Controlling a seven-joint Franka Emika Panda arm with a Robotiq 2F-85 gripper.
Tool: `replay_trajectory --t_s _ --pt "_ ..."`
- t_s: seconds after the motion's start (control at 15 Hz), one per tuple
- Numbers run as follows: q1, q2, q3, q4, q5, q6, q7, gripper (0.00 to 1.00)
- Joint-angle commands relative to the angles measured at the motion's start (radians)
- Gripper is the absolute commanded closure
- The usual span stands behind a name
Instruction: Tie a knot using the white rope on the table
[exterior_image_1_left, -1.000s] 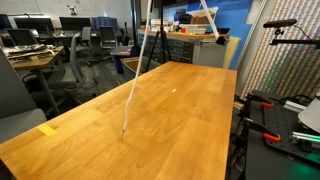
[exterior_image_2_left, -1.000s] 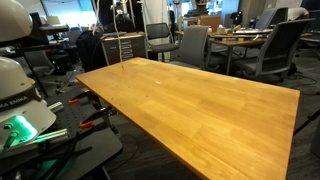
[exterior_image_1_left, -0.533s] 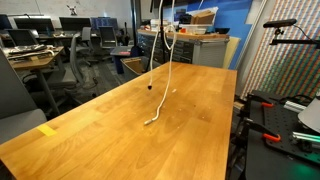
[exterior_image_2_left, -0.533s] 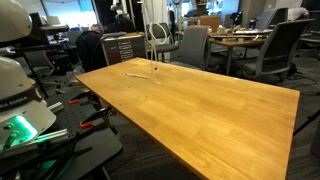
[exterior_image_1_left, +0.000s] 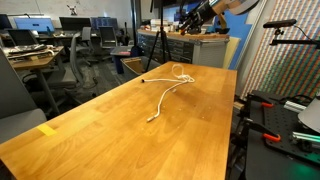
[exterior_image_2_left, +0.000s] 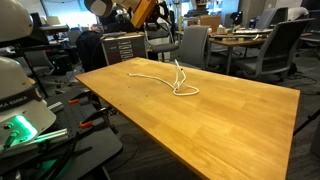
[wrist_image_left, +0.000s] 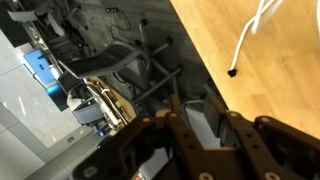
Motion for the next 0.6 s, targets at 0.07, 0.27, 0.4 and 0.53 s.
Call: replay_trajectory --t_s 0.07,0.27,0.4,0.53 --pt "0.221 -0.247 -0.202 0.034 0.235 -0.050 -0.009 0.29" --pt "0.186 -0.138 -0.166 0.008 0.180 -0.127 -0.013 0.30" --pt "0.194 -0.140 -0.166 0.009 0.185 -0.158 -0.013 0.20" --pt "0.194 -0.140 -0.169 0.010 0.185 -0.163 -0.013 0.21"
